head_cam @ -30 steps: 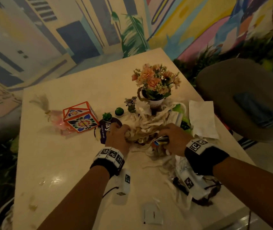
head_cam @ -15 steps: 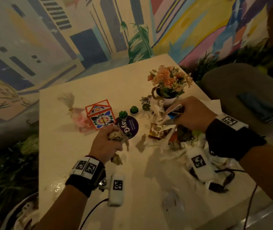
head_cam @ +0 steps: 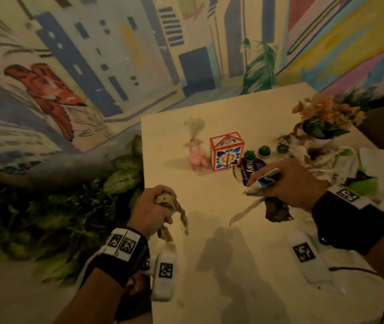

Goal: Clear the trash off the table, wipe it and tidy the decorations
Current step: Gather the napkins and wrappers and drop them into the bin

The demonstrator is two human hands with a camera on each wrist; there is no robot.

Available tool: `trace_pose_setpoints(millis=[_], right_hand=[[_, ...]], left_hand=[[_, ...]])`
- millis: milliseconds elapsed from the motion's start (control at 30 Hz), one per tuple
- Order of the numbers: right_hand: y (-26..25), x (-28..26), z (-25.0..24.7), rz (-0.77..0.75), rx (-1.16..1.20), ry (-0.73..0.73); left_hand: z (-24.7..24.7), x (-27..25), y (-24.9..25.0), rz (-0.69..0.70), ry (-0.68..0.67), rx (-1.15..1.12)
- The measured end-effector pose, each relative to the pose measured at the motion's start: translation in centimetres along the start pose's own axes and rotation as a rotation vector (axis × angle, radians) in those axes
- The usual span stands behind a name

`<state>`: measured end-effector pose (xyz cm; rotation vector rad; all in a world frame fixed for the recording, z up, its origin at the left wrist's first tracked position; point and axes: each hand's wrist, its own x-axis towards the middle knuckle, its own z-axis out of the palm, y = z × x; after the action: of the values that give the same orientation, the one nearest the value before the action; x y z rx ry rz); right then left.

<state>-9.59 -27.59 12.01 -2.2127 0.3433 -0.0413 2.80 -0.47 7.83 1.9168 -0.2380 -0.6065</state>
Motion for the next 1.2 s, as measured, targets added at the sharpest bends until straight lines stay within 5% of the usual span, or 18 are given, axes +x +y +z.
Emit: trace_pose_setpoints(millis=[333, 633, 1200], right_hand=[[-3.6, 2.6, 6.9, -0.152, -0.06, -0.243], [-6.6, 4.2, 14.4, -0.14, -0.045, -0.324], [-14.1, 5.5, 34.9, 0.133, 0.121, -0.208]], left_hand=[[-6.2, -4.2, -7.0, -0.19, 0.305, -0.053], [-12.8, -3.9, -13.3, -0.284, 0.366, -0.145], [-26.8, -1.0, -24.5, -0.368, 0.069, 0.127]])
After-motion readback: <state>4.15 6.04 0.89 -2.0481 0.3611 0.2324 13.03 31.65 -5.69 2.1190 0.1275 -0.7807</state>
